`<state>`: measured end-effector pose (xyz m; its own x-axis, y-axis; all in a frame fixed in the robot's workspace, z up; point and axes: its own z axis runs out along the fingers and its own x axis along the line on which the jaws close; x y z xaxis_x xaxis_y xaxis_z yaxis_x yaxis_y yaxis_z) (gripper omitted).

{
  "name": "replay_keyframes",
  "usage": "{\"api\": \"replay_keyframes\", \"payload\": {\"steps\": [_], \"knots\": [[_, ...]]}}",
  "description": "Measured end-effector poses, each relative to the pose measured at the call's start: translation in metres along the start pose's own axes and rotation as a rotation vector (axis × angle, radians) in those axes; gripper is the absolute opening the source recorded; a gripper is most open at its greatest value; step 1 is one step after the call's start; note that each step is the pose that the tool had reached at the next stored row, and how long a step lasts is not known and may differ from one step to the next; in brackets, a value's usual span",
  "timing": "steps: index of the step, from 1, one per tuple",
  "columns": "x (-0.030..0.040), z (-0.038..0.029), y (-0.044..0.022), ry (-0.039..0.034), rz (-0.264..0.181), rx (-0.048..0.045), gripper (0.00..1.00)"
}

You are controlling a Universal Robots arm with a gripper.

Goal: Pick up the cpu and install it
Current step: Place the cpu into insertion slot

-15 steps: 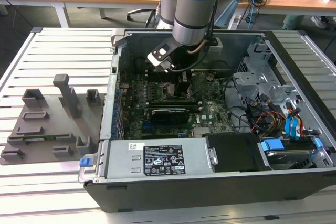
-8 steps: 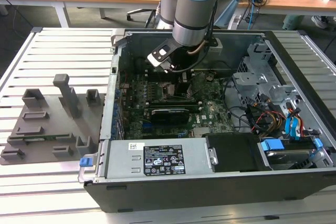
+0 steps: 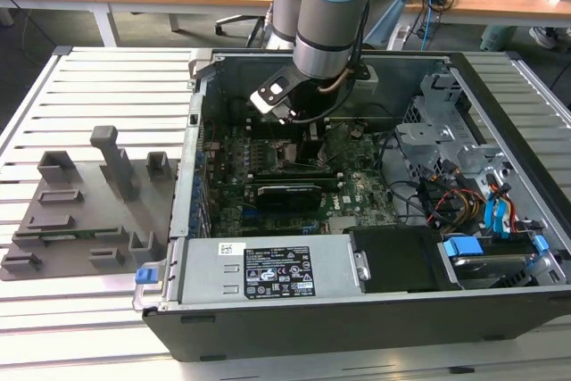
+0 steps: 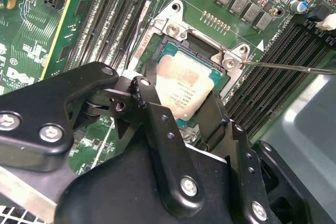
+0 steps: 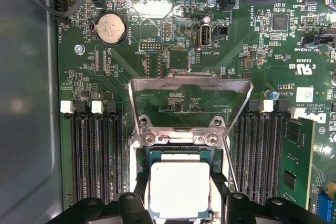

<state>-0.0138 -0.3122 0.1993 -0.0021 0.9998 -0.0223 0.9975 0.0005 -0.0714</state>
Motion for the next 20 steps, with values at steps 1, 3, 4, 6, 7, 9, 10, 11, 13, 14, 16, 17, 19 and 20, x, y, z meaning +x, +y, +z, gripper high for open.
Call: {"api": "replay_keyframes", "payload": {"steps": [1, 3, 4, 6, 7, 9, 10, 11, 13, 14, 16, 17, 19, 20], "knots": [[0.0, 0.0001, 0.0, 0.0, 0.0, 0.0001, 0.54], [0.0, 0.0002, 0.0, 0.0, 0.0, 0.0, 0.54], [0.0, 0.0002, 0.0, 0.0, 0.0, 0.0, 0.54], [0.0, 0.0003, 0.0, -0.0001, 0.0, 0.0, 0.54], [0.0, 0.0003, 0.0001, 0.0, 0.0, 0.0, 0.54], [0.0, 0.0004, 0.0001, 0.0, 0.0, 0.0, 0.54], [0.0, 0.0004, 0.0001, 0.0, 0.0, 0.0, 0.55], [0.0, 0.0004, 0.0001, 0.0, 0.0, 0.0, 0.61], [0.0, 0.0005, 0.0001, 0.0, 0.0, 0.0, 0.61], [0.0, 0.0005, 0.0001, 0.0, 0.0, 0.0, 0.68], [0.0, 0.0005, 0.0001, 0.0, 0.0, 0.0, 0.68], [-0.0001, 0.0006, 0.0002, 0.0003, 0.0, -0.0001, 0.68], [-0.0022, 0.0006, 0.0001, 0.0001, 0.0, 0.0, 0.68], [-0.0031, 0.0007, 0.0001, 0.0002, 0.0, -0.0001, 0.68]]}}
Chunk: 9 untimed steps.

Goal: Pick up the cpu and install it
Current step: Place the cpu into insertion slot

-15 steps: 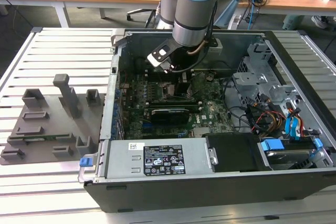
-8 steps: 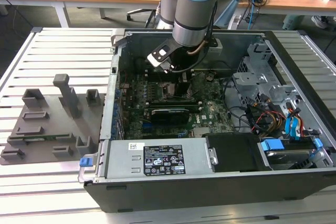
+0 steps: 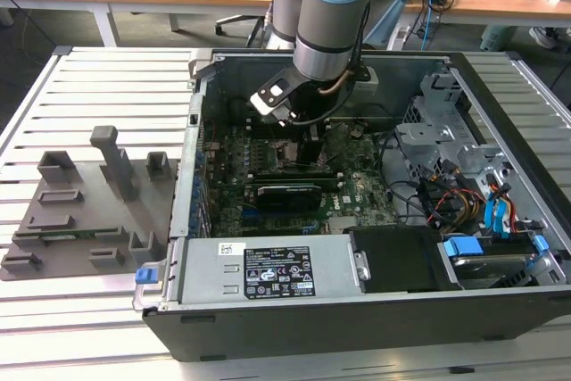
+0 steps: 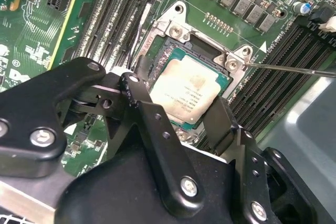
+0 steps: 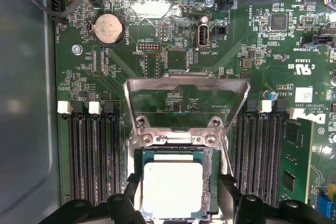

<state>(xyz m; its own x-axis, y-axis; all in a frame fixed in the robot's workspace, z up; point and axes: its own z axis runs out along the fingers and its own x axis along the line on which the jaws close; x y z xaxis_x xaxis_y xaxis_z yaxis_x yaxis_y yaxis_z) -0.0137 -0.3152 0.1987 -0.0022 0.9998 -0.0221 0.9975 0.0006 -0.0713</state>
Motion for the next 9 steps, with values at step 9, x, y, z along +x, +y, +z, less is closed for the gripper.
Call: {"api": "replay_keyframes", "payload": {"steps": [9], "knots": [[0.0008, -0.0002, -0.0001, -0.0006, 0.0, 0.0001, 0.68]]}}
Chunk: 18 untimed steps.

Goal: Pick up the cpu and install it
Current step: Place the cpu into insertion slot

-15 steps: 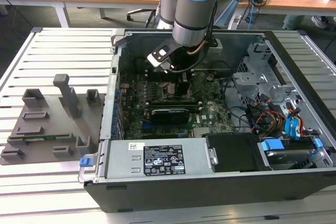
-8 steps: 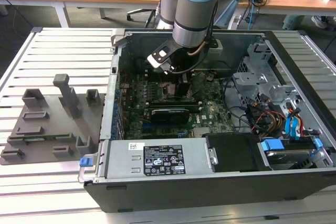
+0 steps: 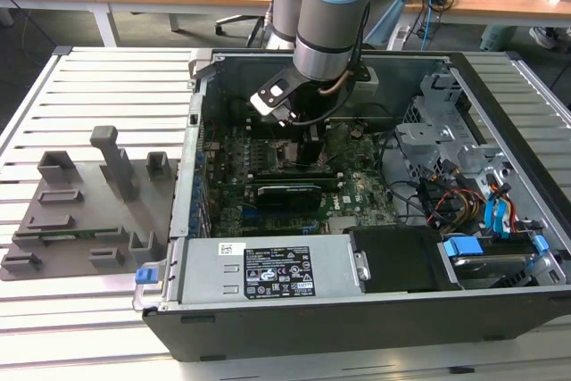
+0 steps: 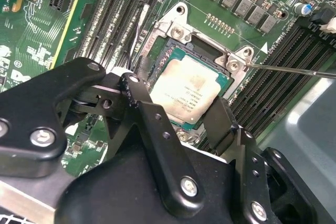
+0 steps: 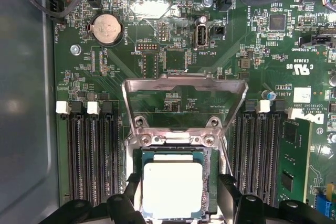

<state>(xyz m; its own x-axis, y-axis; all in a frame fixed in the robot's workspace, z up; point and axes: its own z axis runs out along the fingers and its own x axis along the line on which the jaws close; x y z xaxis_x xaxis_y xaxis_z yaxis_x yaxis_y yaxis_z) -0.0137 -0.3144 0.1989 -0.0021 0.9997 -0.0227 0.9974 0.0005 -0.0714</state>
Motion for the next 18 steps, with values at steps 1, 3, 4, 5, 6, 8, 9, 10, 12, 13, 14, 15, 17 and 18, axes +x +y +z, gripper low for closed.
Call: {"api": "replay_keyframes", "payload": {"steps": [1, 3, 4, 5, 6, 8, 9, 10, 12, 13, 14, 15, 17, 18], "knots": [[0.0009, 0.0001, 0.0, 0.0005, 0.0, -0.0001, 0.68], [0.0021, 0.0001, 0.0001, 0.0015, 0.0, -0.0001, 0.68], [0.0022, 0.0, 0.0001, 0.0018, 0.0, 0.0, 0.68], [0.0023, 0.0, 0.0001, 0.0023, 0.0, -0.0001, 0.68], [0.0024, -0.0001, 0.0, 0.0023, 0.0, -0.0001, 0.68], [0.0024, -0.0013, -0.0001, 0.0023, 0.0, -0.0001, 0.68], [0.0023, -0.0024, -0.0001, 0.0023, 0.0, -0.0003, 0.68], [0.0024, -0.0035, -0.0002, 0.0024, 0.0, -0.0005, 0.68], [0.0024, -0.0038, -0.0002, 0.0025, 0.0, -0.0006, 0.59], [0.0024, -0.0039, -0.0002, 0.0023, 0.0, -0.0005, 0.59], [0.0024, -0.0039, -0.0002, 0.0024, 0.0, -0.0006, 0.59], [0.0024, -0.004, -0.0003, 0.0023, 0.0, -0.0005, 0.59], [0.001, -0.0039, -0.0004, 0.0023, 0.0, -0.0005, 0.59], [0.0005, -0.0039, -0.0004, 0.0023, 0.0, -0.0005, 0.59]]}}
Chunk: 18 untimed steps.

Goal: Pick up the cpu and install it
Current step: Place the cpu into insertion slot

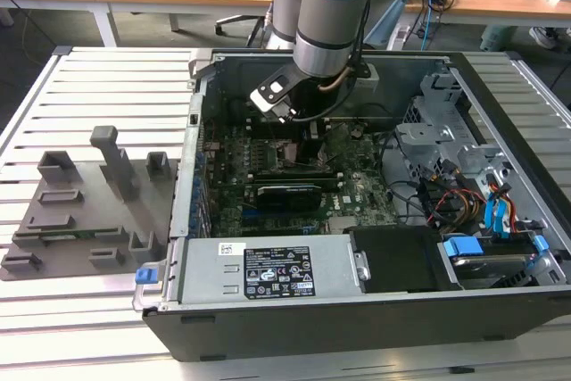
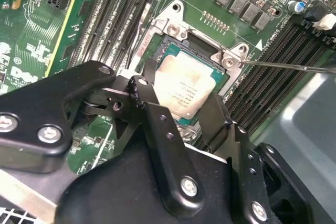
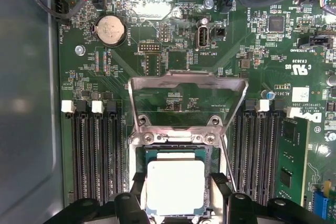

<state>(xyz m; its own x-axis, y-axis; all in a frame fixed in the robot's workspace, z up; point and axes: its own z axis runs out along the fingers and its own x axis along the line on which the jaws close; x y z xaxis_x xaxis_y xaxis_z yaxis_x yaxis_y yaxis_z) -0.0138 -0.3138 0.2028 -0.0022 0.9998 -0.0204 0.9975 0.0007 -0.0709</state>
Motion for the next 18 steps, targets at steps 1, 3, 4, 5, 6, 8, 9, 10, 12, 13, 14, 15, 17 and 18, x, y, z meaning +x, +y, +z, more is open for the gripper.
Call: {"api": "replay_keyframes", "payload": {"steps": [1, 3, 4, 5, 6, 8, 9, 10, 12, 13, 14, 15, 17, 18], "knots": [[-0.0003, 0.0, -0.0001, 0.0, 0.0, 0.0, 0.59], [-0.0006, 0.0001, 0.0, 0.0002, 0.0, -0.0001, 0.59], [-0.0008, 0.0, 0.0, 0.0, 0.0, 0.0, 0.59], [-0.0008, 0.0, 0.0, 0.0, 0.0, 0.0001, 0.59], [-0.0008, 0.0, 0.0, 0.0001, 0.0, 0.0, 0.59], [-0.0017, 0.0, 0.0, 0.0, 0.0, 0.0, 0.59], [-0.0019, 0.0001, 0.0, 0.0002, 0.0, 0.0, 0.59], [-0.0019, 0.0001, 0.0, 0.0003, 0.0, 0.0, 0.59], [-0.002, -0.0002, 0.0, 0.0067, 0.0, 0.0, 0.59], [-0.002, -0.001, -0.0001, 0.0083, 0.0, -0.0001, 0.59], [-0.002, -0.0033, -0.0002, 0.009, -0.001, -0.0001, 0.59], [-0.0021, -0.0057, -0.0003, 0.0091, -0.001, 0.0, 0.59], [-0.0018, -0.009, -0.0006, 0.009, -0.001, 0.0, 0.59], [-0.0013, -0.0094, -0.0006, 0.0093, -0.001, -0.0001, 0.59]]}}
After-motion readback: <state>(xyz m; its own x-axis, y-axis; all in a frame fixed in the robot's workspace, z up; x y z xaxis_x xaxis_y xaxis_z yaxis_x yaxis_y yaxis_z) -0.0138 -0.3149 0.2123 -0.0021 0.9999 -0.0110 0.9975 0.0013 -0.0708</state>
